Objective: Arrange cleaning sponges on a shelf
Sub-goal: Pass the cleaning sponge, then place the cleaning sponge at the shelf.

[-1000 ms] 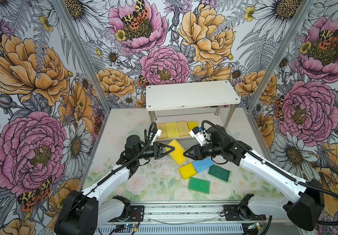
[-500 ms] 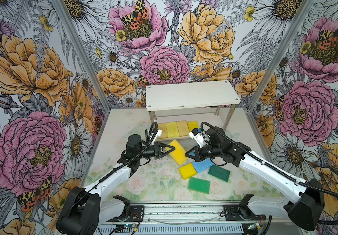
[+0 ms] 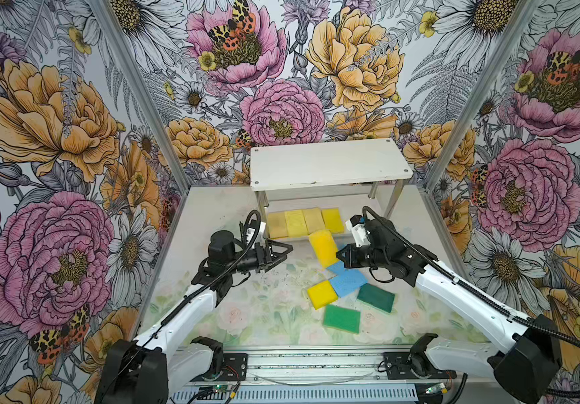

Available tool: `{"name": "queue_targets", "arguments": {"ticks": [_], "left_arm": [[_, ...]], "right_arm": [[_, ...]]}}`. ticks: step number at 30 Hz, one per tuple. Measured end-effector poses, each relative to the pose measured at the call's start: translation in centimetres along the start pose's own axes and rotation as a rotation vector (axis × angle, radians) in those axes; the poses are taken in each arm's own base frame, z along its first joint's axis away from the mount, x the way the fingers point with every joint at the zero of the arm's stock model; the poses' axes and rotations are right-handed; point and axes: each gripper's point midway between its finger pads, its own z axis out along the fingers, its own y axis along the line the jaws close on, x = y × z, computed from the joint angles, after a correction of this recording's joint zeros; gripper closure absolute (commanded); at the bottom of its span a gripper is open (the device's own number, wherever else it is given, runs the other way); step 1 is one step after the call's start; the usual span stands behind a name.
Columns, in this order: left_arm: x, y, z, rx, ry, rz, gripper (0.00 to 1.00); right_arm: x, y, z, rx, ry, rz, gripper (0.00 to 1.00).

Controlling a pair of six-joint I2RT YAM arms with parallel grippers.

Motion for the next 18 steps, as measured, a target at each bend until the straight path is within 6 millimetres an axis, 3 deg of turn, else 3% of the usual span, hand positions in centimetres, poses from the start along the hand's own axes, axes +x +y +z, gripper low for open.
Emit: {"name": "queue_targets", "arguments": {"ticks": [9, 18], "left_arm": [[-0.8, 1.3, -3.9, -0.159, -0.15, 0.049, 0.08], [-0.3, 3.5, -5.2, -0.219, -0.174, 0.0, 0.07]], "right_arm": [[-4.6, -8.4, -1.5, 0.402, -0.218, 0.007, 1.0], [-7.0, -14.6, 0.7, 0.546, -0.236, 0.029, 1.0]]}}
